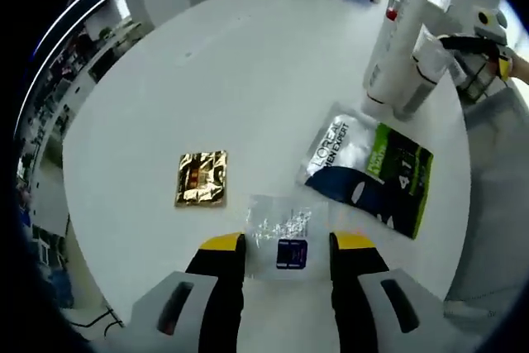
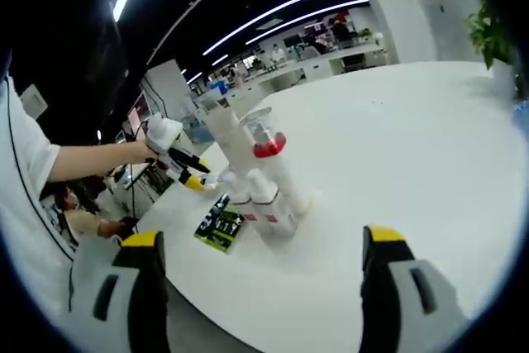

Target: Arrange the skincare products in the storage area until every visible bottle or jar stands upright without overlapping.

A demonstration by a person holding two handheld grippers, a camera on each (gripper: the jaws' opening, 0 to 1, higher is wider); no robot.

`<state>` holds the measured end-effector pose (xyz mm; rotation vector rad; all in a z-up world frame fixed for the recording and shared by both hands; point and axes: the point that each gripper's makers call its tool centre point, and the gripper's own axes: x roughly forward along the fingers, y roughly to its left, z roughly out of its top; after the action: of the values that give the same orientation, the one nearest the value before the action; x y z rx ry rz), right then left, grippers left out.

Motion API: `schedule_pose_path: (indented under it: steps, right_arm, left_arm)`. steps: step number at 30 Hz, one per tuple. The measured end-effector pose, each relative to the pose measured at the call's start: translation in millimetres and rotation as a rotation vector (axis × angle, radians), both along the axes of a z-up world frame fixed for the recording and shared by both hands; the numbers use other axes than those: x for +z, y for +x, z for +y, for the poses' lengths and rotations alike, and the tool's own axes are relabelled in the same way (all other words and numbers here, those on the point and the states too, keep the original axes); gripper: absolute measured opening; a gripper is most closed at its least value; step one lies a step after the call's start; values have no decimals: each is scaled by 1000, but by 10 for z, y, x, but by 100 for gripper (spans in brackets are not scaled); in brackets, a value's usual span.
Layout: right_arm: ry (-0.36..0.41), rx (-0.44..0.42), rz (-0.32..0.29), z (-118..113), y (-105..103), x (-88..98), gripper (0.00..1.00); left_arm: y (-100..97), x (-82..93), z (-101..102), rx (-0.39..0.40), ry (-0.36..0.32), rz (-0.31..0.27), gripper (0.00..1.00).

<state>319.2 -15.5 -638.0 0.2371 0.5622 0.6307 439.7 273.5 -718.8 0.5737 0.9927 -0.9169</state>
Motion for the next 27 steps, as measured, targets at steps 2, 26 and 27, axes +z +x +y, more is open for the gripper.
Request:
schedule_pose_path:
  steps: [2,26,27]
  right_arm:
    - [-3,-2,-3,-9,3,4,100]
    - [-5,-12,-10,-50,-60,37,100]
    - [-6,-12,-10,-51,-68,36,100]
  left_arm:
    - [-33,-5,-3,-14,3,6,38]
    - [-534,-59,-127,-249,24,54,38]
    - [-558,-68,-129,-254,23,58,38]
